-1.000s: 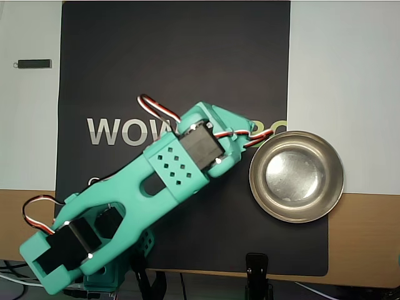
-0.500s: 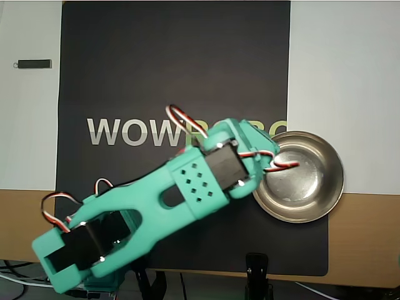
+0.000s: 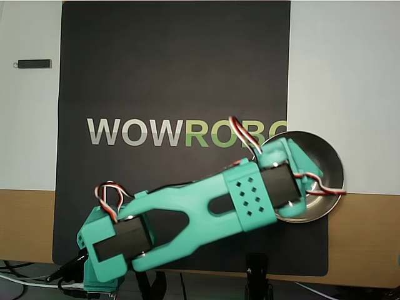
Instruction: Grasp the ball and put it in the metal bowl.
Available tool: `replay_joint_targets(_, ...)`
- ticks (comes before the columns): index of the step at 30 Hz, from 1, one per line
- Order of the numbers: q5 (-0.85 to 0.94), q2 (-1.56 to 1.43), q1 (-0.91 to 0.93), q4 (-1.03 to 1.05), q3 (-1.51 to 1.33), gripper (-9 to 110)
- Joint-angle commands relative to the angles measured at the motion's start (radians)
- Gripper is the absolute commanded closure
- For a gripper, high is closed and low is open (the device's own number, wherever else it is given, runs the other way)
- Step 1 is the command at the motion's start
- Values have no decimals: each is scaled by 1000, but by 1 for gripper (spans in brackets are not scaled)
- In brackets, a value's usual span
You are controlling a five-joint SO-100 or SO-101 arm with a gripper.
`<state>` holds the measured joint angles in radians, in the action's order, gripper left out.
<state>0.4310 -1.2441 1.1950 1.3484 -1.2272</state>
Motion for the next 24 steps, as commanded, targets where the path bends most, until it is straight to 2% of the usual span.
replay_joint_targets(1, 0, 20, 11, 2, 74, 72)
replay_joint_targets(18, 3, 121, 31, -8, 153, 71)
replay_joint_targets(24, 5, 121, 32, -6, 153, 51)
